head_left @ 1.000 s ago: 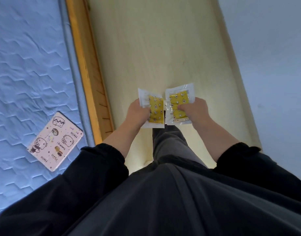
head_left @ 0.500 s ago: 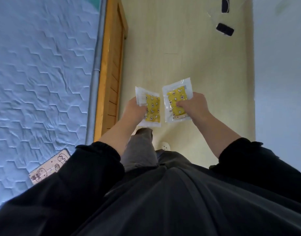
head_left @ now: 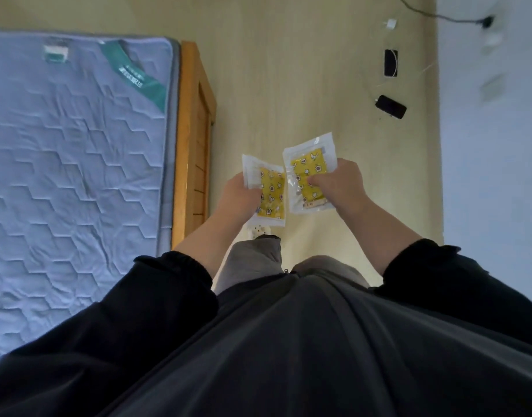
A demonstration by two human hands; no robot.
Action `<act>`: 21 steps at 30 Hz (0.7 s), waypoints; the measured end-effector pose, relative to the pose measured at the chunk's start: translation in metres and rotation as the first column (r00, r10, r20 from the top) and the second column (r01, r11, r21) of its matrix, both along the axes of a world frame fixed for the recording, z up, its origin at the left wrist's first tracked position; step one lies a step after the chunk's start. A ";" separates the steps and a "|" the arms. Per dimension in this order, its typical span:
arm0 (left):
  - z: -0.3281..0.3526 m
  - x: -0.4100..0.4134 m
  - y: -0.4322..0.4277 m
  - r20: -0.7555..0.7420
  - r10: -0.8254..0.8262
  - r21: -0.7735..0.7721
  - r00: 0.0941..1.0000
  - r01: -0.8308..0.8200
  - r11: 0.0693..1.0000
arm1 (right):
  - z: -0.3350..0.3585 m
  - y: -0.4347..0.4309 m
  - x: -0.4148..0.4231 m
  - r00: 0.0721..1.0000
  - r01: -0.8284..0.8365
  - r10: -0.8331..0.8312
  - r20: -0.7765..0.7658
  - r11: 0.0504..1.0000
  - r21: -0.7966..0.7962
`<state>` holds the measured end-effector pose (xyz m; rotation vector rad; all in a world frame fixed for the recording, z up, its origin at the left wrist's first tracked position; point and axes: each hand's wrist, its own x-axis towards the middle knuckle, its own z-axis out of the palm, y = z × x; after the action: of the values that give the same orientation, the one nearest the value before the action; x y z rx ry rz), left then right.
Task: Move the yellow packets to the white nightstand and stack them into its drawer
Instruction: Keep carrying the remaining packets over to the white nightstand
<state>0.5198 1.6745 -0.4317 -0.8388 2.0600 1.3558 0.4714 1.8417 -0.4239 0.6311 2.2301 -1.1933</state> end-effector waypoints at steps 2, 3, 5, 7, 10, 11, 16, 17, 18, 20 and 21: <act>0.001 -0.037 -0.009 -0.013 -0.004 0.004 1.000 0.004 1.000 | 0.000 -0.011 -0.038 1.000 -0.004 0.004 0.009 1.000 0.010; 0.001 -0.056 -0.013 -0.014 0.008 0.012 1.000 -0.008 1.000 | -0.002 -0.015 -0.056 1.000 -0.009 0.009 0.013 1.000 0.012; 0.002 -0.095 -0.020 -0.018 0.044 0.027 0.999 -0.043 0.999 | -0.004 -0.024 -0.094 1.000 -0.025 0.025 0.020 1.000 0.011; 0.001 -0.134 -0.028 -0.026 0.076 0.035 0.997 -0.075 0.997 | -0.009 -0.033 -0.134 0.998 -0.061 0.061 0.020 0.998 0.006; -0.013 -0.196 -0.041 -0.037 0.129 0.010 0.991 -0.128 0.992 | -0.023 -0.046 -0.198 0.993 -0.118 0.118 0.027 0.993 -0.026; -0.020 -0.217 -0.044 -0.031 0.147 -0.004 0.989 -0.147 0.989 | -0.029 -0.050 -0.221 0.991 -0.126 0.127 0.031 0.992 -0.029; -0.040 -0.327 -0.061 0.023 0.306 -0.047 0.952 -0.305 0.951 | -0.043 -0.069 -0.345 0.970 -0.234 0.235 0.056 0.972 -0.022; -0.042 -0.349 -0.063 0.036 0.342 -0.051 0.939 -0.340 0.939 | -0.044 -0.073 -0.371 0.962 -0.267 0.268 0.053 0.964 -0.011; -0.042 -0.369 -0.065 0.048 0.362 -0.055 0.931 -0.359 0.932 | -0.045 -0.076 -0.396 0.953 -0.300 0.299 0.047 0.954 0.003; -0.041 -0.407 -0.071 0.065 0.382 -0.055 0.922 -0.379 0.924 | -0.046 -0.087 -0.443 0.932 -0.362 0.361 0.032 0.932 0.032; -0.040 -0.425 -0.077 0.058 0.384 -0.056 0.922 -0.381 0.923 | -0.046 -0.095 -0.464 0.923 -0.385 0.384 0.022 0.922 0.036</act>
<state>0.0949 1.5979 -0.4720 -1.3432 1.9452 1.4588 0.0069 1.7465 -0.4696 0.1958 2.2350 -0.9422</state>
